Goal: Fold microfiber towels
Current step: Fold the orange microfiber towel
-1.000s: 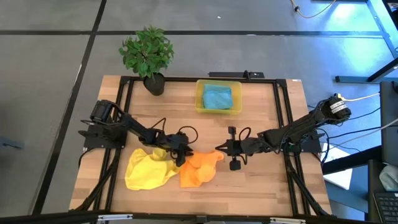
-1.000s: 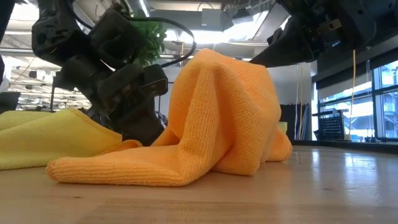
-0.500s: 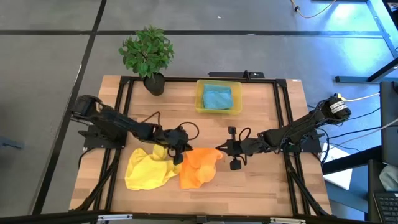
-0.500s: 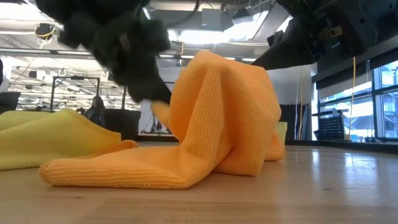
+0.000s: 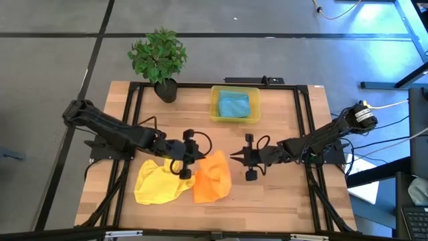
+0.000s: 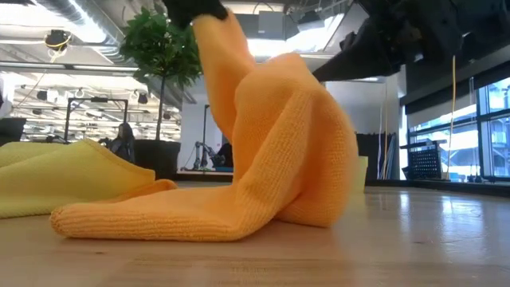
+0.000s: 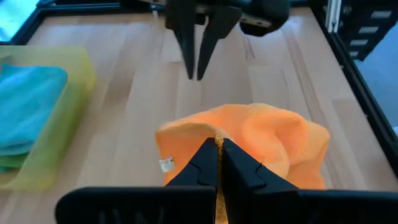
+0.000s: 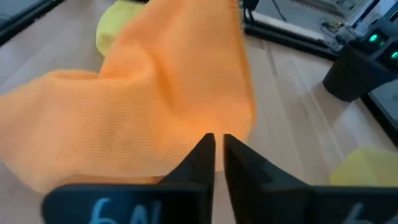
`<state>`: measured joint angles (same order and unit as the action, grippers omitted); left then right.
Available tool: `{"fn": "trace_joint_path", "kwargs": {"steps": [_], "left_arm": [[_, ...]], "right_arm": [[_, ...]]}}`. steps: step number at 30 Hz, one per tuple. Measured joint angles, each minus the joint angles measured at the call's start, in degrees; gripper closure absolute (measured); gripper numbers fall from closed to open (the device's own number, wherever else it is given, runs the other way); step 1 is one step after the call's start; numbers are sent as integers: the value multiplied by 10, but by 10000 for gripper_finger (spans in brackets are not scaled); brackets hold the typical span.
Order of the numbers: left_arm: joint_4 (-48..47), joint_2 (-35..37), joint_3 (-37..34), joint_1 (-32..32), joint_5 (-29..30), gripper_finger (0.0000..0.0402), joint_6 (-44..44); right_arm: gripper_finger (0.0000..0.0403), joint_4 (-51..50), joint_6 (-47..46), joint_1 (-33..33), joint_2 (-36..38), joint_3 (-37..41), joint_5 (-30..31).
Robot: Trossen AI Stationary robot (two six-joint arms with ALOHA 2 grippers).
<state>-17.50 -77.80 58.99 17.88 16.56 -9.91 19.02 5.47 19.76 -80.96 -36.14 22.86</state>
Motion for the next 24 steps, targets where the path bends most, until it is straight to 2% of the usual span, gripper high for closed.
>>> {"fn": "trace_joint_path", "kwargs": {"steps": [6, 8, 10, 12, 16, 21, 24], "left_arm": [[-54, 0, 42, 32, 24, 401, 0], [-56, 0, 47, 40, 24, 401, 0], [-59, 0, 47, 44, 22, 401, 0], [-61, 0, 47, 46, 22, 401, -5], [-63, 0, 47, 47, 7, 401, -19], [-63, 0, 47, 46, 5, 401, -19], [-63, 0, 47, 42, 5, 401, -19]], "right_arm": [[272, 15, 1, -33, 0, 0, -21], [239, 15, -4, -61, 0, 0, -56], [213, 29, 20, -96, 0, 0, -139], [198, 50, 44, -133, 0, -1, -256], [193, 71, 53, -205, 0, -24, -447], [202, 70, 60, -246, -17, -80, -576], [203, 67, 78, -244, -51, -120, -596]]}}
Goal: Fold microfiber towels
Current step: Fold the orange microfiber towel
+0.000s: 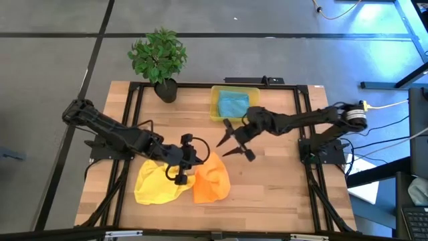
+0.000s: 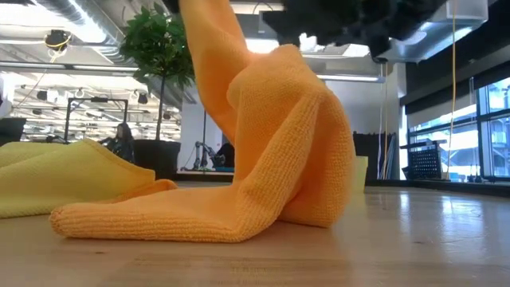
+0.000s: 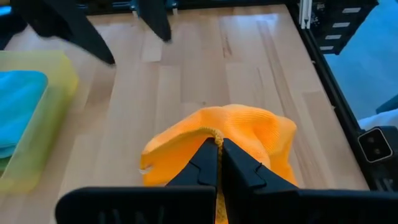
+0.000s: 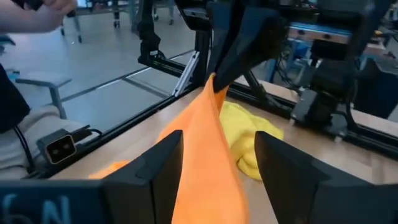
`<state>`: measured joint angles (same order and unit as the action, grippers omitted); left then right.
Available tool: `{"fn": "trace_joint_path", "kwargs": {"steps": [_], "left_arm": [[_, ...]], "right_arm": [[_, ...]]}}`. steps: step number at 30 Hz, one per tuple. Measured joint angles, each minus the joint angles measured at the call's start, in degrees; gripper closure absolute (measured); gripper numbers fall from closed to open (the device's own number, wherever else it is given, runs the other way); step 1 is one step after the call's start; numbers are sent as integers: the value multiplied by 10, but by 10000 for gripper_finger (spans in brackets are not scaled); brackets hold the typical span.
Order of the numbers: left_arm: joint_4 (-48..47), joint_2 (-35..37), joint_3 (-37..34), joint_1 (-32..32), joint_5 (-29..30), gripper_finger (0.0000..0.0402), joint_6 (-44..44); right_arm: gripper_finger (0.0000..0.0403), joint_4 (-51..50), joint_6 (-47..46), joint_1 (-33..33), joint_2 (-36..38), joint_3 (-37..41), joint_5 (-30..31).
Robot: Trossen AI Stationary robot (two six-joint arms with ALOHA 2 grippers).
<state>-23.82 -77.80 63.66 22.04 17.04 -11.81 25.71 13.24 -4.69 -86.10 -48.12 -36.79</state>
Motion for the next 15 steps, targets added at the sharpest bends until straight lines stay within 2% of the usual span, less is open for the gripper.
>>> {"fn": "trace_joint_path", "kwargs": {"steps": [8, 15], "left_arm": [[5, 0, 0, -7, 15, 401, -1], [1, 0, 0, -6, 16, 401, 0]], "right_arm": [[203, -20, 5, 13, -117, -110, -30], [203, -84, 3, 13, -169, -167, -105]]}}
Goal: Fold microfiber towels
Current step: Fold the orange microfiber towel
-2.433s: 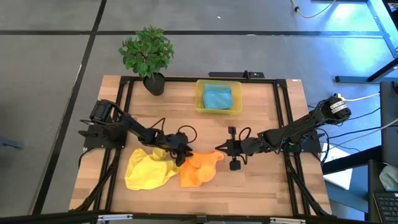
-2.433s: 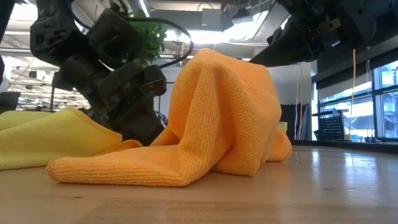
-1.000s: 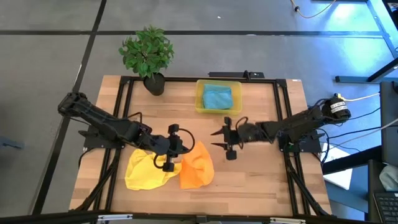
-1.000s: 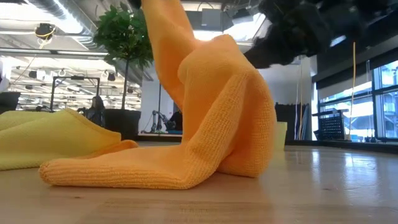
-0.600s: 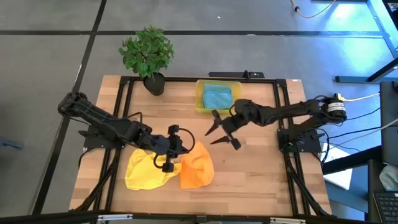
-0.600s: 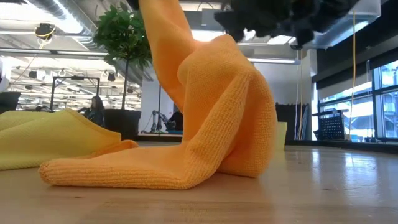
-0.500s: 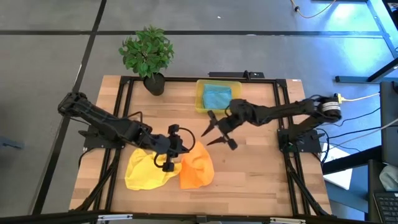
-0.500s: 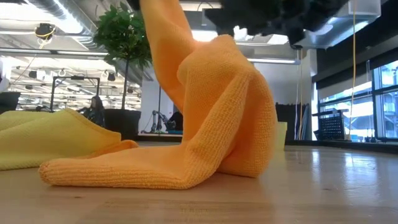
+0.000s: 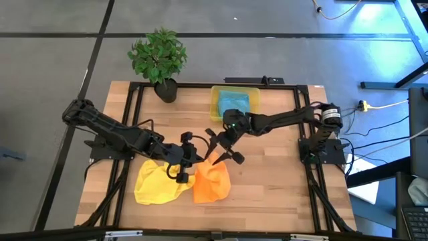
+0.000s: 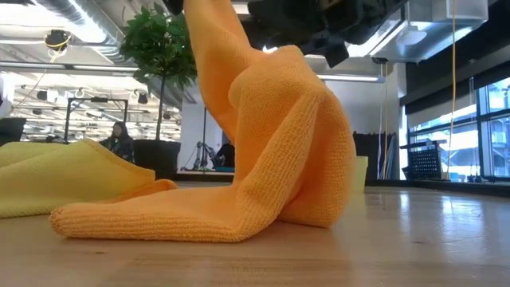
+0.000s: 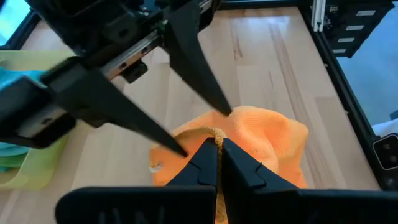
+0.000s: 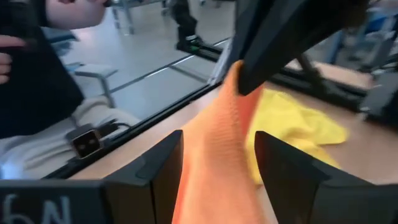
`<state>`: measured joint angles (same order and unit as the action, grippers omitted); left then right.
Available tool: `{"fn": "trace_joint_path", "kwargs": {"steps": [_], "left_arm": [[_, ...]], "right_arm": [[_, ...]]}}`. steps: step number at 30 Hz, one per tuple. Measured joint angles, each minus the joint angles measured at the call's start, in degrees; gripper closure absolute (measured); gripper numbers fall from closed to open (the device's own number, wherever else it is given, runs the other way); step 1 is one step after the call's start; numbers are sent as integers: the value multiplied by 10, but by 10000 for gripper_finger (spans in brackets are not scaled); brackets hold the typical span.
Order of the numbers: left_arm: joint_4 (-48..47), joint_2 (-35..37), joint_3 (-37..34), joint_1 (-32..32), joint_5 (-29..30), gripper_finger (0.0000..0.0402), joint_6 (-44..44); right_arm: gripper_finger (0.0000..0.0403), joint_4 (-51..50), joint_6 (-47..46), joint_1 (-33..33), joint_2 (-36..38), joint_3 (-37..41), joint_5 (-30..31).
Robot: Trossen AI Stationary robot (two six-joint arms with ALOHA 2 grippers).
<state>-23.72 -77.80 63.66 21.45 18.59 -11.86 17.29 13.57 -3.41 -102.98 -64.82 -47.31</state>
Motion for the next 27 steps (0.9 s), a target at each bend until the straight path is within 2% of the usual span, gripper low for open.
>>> {"fn": "trace_joint_path", "kwargs": {"steps": [11, 14, 21, 27], "left_arm": [[-38, 0, 0, -1, 2, 401, -14], [-39, 0, 0, -1, 3, 401, -20], [-37, 0, 0, 0, 4, 401, -21], [-46, 5, 7, 0, 18, 401, -11]], "right_arm": [[203, -31, -15, 29, -5, -4, -103], [203, -48, -10, 45, -5, -4, -99], [204, -98, 35, 74, -5, -4, -46], [235, -122, 48, 86, -5, -4, -42]]}}
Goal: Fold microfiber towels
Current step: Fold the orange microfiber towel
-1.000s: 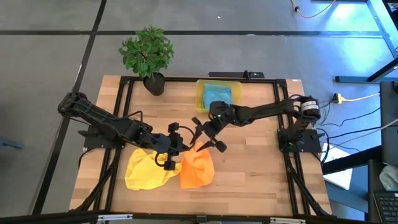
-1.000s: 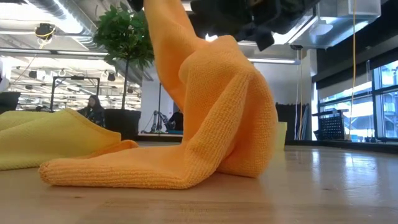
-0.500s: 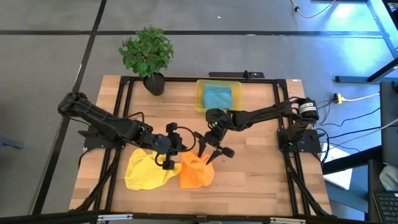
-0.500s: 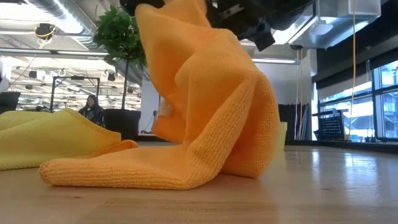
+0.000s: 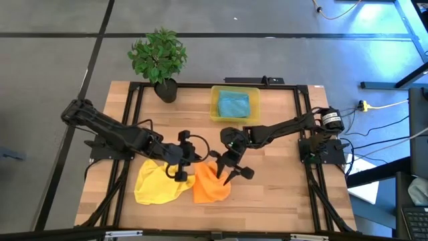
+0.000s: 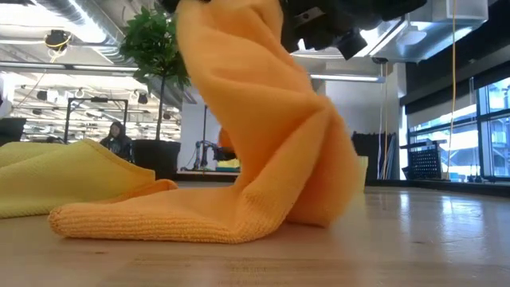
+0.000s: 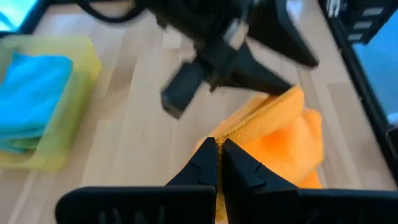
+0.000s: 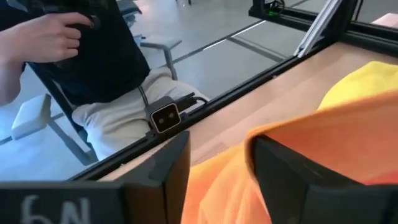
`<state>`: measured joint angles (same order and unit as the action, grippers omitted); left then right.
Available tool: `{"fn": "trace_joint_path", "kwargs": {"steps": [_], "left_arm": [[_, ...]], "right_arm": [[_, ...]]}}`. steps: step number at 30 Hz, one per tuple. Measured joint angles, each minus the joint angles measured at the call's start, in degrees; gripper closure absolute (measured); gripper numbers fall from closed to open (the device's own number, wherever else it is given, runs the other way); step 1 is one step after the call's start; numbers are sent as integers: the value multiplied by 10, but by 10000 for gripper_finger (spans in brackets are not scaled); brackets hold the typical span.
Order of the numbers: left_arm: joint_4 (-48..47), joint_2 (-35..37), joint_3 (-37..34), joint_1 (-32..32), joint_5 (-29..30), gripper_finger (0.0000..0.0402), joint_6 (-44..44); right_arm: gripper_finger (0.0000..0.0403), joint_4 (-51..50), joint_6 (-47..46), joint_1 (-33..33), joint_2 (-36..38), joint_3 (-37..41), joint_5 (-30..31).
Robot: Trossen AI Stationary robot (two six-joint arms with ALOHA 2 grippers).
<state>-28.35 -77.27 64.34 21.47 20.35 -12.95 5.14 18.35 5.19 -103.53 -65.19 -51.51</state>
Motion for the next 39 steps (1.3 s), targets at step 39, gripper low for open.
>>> {"fn": "trace_joint_path", "kwargs": {"steps": [39], "left_arm": [[-134, 1, 135, 18, 281, 401, 62]], "right_arm": [[399, -260, 41, 22, 292, 1, 464]]}}
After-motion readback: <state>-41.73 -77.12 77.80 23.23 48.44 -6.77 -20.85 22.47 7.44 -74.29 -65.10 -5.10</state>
